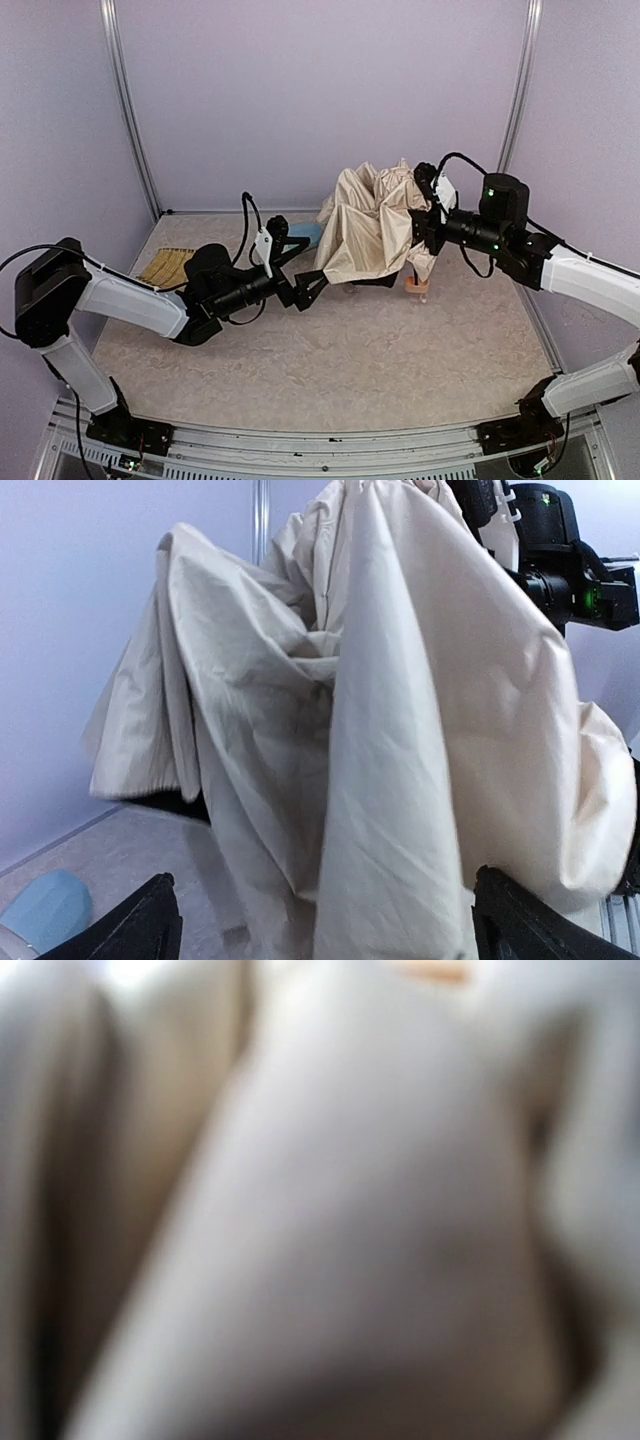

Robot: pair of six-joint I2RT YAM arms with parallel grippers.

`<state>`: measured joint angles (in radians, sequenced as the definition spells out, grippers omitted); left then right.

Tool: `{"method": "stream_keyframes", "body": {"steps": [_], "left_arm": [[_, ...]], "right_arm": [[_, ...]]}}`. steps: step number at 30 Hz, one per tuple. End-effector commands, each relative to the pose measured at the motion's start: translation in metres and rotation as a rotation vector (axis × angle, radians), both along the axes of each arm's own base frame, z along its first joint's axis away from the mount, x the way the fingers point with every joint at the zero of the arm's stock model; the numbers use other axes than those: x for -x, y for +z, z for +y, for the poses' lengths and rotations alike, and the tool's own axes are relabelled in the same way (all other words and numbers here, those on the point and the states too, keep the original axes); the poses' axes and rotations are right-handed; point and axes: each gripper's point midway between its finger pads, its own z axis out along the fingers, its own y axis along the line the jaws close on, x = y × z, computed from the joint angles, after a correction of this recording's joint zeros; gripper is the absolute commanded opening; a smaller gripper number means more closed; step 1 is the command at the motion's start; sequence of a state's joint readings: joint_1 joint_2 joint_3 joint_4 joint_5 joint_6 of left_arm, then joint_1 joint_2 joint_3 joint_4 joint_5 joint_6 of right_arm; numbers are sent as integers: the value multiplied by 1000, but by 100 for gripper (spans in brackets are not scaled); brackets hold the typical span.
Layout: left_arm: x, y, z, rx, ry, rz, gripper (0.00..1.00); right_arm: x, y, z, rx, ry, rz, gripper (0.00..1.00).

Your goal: Put away the umbrella

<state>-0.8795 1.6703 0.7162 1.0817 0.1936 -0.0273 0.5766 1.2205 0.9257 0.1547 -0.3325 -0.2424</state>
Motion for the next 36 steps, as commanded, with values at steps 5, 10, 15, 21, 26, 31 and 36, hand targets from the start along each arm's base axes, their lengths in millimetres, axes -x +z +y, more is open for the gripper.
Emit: {"method": "stream_keyframes", "body": {"steps": [5, 10, 15, 21, 26, 31, 36], "left_arm": [[1, 27, 54, -64, 122, -69, 99], [2, 40, 85, -31, 215, -89, 99], [2, 43, 110, -18, 278, -90, 99], [-1, 41, 129, -79, 349, -98, 99], [-1, 44, 135, -76, 366, -105, 99], [-1, 42, 133, -75, 359, -98, 99], [-1, 38, 136, -86, 369, -94, 99]], "right_arm": [[-21, 121, -24, -374, -37, -232, 0], [-16, 138, -17, -412, 23, -282, 0], [-32, 28, -1, -370, 39, -35, 0], [-12, -159, 16, -173, 43, 311, 0], [-8, -207, 10, -106, 1, 403, 0], [-17, -152, 17, -71, 35, 293, 0], [-12, -89, 25, 54, 133, 181, 0]]}}
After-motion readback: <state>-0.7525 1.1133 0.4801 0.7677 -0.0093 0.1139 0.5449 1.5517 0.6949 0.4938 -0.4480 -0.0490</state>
